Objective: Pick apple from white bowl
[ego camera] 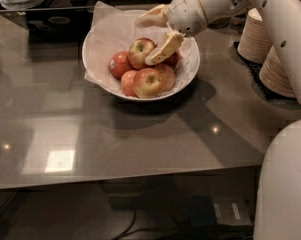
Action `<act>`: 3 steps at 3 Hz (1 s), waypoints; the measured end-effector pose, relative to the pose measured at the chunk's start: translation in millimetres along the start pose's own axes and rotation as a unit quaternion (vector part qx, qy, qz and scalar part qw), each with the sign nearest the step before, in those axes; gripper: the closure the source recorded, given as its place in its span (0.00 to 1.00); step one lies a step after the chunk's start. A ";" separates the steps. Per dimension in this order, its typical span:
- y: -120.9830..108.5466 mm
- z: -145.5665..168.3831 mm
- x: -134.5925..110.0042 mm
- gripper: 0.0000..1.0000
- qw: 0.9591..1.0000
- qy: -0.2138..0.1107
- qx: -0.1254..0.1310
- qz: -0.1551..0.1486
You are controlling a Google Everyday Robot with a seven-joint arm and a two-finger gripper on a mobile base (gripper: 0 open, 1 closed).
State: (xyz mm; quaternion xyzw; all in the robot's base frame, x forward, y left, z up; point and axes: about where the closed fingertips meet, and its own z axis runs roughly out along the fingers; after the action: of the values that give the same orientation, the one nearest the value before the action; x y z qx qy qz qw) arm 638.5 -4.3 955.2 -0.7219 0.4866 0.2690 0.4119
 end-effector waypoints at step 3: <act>4.1 29.5 29.2 0.28 0.999 0.030 -0.027 0.026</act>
Offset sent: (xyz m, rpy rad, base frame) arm 0.0098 0.0030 -0.0386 -0.0862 0.0483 -0.0222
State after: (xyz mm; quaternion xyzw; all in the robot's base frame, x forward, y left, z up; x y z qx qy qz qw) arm 646.2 6.2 915.6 -0.7275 0.5100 0.2711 0.3703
